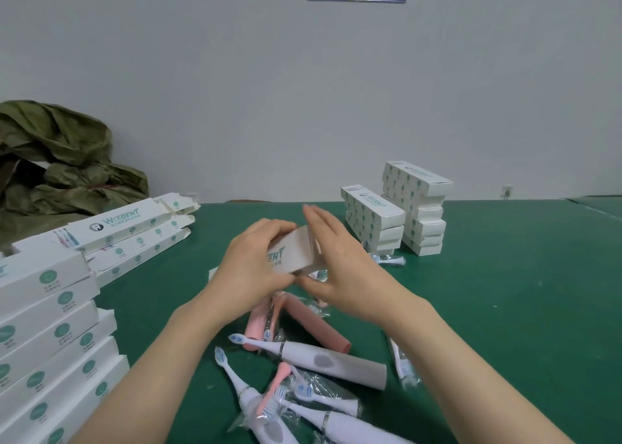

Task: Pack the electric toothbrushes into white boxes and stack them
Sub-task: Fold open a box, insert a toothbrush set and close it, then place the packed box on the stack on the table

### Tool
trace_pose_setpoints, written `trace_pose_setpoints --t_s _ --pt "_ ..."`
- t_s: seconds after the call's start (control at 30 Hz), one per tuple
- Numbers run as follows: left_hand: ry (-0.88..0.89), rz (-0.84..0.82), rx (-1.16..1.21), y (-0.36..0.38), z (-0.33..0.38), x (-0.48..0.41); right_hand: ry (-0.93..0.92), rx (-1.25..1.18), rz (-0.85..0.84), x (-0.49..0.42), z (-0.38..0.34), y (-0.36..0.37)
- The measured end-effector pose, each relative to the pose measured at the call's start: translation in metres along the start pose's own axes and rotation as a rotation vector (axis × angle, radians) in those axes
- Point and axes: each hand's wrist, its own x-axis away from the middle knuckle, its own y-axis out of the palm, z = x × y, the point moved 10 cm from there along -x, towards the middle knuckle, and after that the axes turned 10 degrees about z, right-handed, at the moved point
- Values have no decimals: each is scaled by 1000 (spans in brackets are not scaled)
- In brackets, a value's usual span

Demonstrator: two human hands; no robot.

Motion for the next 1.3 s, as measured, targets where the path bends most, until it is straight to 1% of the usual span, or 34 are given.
trace_pose_setpoints --t_s 0.03,0.1,0.17,0.2,0.23,0.27,0.3,0.33,0.37,0.4,0.53,0.67,0.83,1.03,1.3 --pt "-20 -14 14 2 -2 0 -17 40 1 -1 2 -3" --pt "-49 38 -39 1 -7 0 -9 103 94 -5 9 -17" --pt "-103 158 -151 -11 -20 -2 79 84 257 -13 29 -39" --pt "-152 183 -196 -15 -31 -1 149 62 375 -18 43 -53" --pt "-203 160 -245 -16 -44 0 219 40 500 -23 58 -69" --pt "-253 87 -304 -12 -58 4 286 27 609 -28 74 -82" --pt "-298 -14 -373 -5 -73 9 340 35 683 -34 88 -91" --pt "-339 -120 -446 3 -87 17 382 70 716 -40 102 -97" --pt "-369 -203 -510 9 -99 25 419 123 718 -46 114 -99" --pt "-392 -251 -559 11 -110 31 454 182 705 -50 127 -100" --pt "-431 -268 -652 4 -138 38 593 374 626 -45 166 -96" --pt "-441 -265 -646 8 -146 37 685 348 596 -29 183 -85" --pt "-458 -272 -642 11 -147 39 762 232 592 -20 194 -76" --pt "-456 -289 -646 13 -146 40 801 271 486 -25 198 -67" --pt "-445 -299 -650 16 -146 42 885 306 537 -25 203 -64"
